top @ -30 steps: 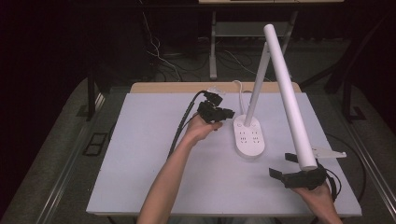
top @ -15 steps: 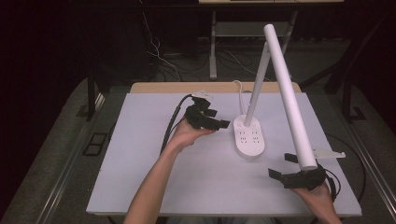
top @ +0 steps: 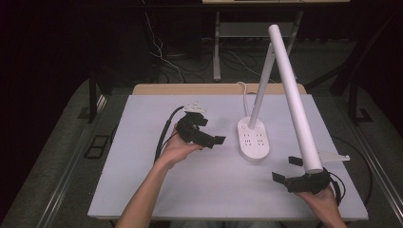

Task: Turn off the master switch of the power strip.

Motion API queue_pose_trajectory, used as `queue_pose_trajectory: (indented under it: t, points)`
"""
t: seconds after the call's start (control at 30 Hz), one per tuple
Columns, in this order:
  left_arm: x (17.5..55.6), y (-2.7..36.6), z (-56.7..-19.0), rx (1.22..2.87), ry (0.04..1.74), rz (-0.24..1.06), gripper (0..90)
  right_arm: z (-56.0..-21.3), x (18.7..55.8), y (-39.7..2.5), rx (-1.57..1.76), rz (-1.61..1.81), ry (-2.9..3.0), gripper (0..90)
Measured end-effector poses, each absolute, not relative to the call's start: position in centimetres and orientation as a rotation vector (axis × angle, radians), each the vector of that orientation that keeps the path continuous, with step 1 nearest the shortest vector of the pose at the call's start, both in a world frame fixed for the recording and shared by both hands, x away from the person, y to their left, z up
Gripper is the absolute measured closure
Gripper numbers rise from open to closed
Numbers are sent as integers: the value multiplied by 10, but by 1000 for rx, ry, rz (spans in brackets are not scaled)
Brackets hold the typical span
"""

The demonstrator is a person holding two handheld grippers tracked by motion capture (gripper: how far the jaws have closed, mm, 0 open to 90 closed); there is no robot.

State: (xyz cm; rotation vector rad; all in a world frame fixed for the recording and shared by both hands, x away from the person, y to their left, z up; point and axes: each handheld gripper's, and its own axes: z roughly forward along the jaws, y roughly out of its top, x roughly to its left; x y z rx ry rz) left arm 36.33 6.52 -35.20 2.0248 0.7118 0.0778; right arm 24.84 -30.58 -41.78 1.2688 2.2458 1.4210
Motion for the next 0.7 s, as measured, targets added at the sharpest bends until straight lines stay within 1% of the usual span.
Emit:
queue_pose_trajectory:
  t: [0.2,0.47,0.7]
  points:
    - [349,84,-360,1969,744,90,0,-418,248,-305,1268,1419,2246,0]
    - [332,109,-372,1939,777,89,0,-417,247,-304,1276,1416,2245,0]
    - [318,132,-383,1915,819,114,0,-418,247,-304,1278,1414,2245,0]
